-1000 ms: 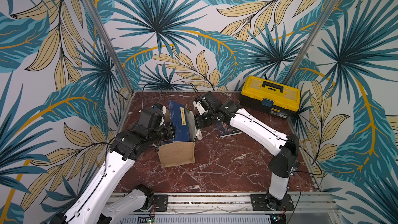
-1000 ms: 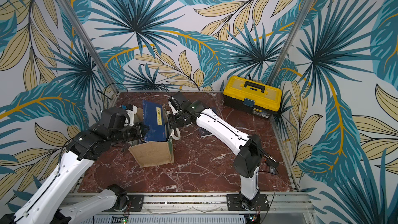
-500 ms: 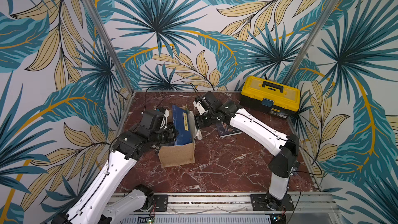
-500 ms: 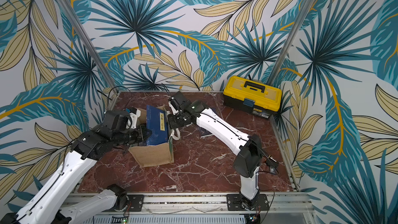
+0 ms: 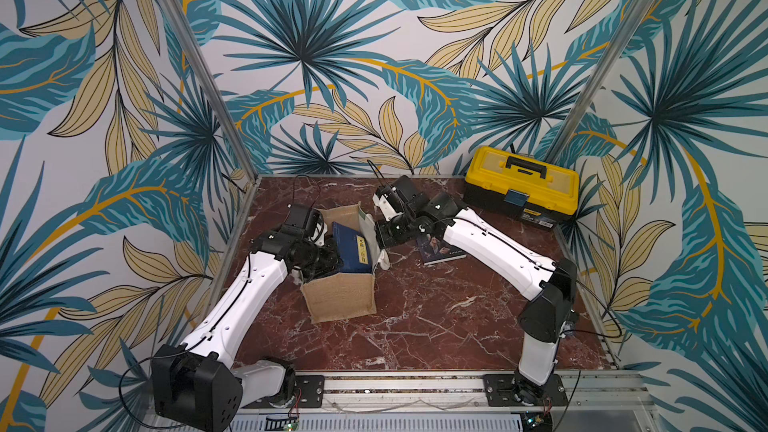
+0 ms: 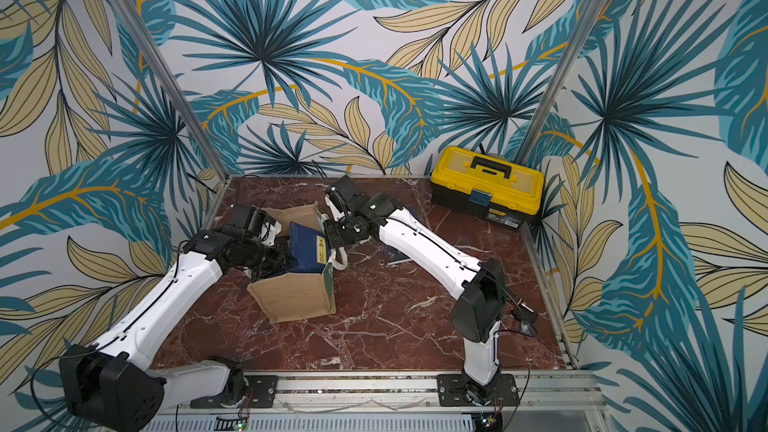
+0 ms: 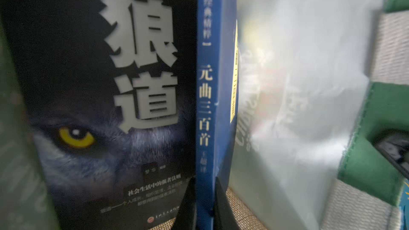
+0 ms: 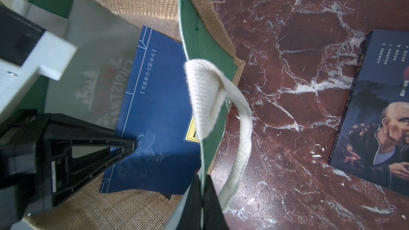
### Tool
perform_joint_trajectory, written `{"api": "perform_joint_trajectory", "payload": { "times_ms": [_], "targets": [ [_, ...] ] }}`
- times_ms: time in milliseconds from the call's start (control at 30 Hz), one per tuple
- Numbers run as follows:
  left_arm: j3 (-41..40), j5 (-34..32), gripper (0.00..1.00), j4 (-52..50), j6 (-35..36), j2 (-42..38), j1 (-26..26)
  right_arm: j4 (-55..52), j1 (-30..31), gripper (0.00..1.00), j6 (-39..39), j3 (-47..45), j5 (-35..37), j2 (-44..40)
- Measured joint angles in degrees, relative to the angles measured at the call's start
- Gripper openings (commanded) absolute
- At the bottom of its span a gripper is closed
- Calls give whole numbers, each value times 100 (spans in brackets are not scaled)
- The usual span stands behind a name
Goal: Put the books into the canvas bag
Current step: Place the book in the canvas bag.
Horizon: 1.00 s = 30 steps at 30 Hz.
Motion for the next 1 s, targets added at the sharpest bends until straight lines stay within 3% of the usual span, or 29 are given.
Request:
{"api": "perform_joint_trajectory", "payload": {
  "times_ms": [67, 100, 200, 333, 500, 700, 1000],
  "targets": [
    [0, -4, 23, -4, 31, -31, 33, 2, 0, 0, -2, 4, -2, 0],
    [0, -24, 27, -4, 42, -57, 44, 0, 0, 0, -4, 7, -2, 0],
    [2, -249, 32, -15, 39, -258, 120, -7, 0, 0, -22, 20, -11, 0],
    [37, -662, 41, -28, 17, -769, 179, -22, 0, 10, -37, 35, -24, 0],
    [391, -942, 42, -66, -28, -1185, 197, 7, -15, 21, -129, 103, -2, -15],
    [774, -988, 40, -52, -68, -1054, 103, -22, -101, 33, -251, 109, 103, -79],
    [874, -944, 42, -37, -28, 348, -704, -11, -426, 37, -280, -232, 293, -450]
  ]
}}
